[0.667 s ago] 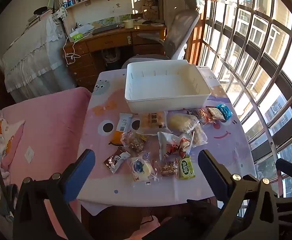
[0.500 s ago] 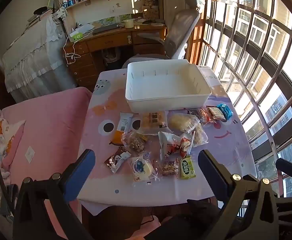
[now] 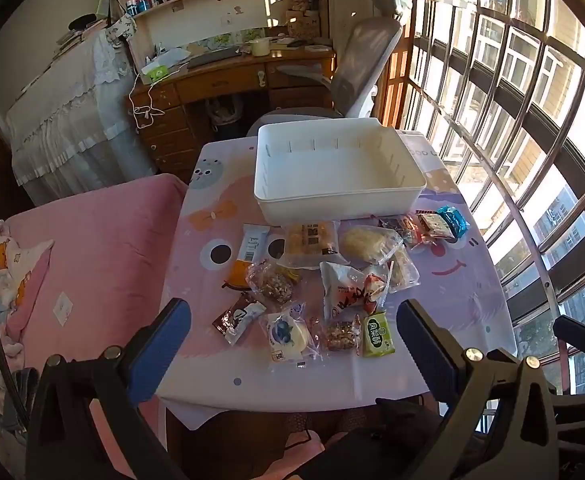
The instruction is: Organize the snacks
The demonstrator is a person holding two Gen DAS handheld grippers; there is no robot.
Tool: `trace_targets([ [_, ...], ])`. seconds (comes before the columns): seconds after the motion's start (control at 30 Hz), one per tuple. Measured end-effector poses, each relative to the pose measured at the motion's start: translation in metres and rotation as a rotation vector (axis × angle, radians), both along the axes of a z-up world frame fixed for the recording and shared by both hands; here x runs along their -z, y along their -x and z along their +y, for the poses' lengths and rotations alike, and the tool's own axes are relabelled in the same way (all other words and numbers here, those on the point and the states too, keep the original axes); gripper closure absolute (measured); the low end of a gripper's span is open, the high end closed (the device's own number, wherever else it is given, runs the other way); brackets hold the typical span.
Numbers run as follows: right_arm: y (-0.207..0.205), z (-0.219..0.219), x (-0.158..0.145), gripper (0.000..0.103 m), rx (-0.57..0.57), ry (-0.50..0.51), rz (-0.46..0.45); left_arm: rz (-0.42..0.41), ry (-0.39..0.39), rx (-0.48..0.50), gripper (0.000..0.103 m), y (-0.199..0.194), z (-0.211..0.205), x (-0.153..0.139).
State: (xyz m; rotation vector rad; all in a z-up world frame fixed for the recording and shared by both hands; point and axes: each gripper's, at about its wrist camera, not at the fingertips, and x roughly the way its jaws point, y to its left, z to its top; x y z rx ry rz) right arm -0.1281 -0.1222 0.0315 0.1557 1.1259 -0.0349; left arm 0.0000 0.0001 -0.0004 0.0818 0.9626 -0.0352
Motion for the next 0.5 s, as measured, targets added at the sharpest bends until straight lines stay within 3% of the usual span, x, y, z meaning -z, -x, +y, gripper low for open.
trace_targets([
  [0.5,0.0028,-0.0036,-0.0018,0.002,-0.01,-0.001,-0.012,0.0,-0.001,-0.001,0.001,0.0003,-0.0003,0.0],
])
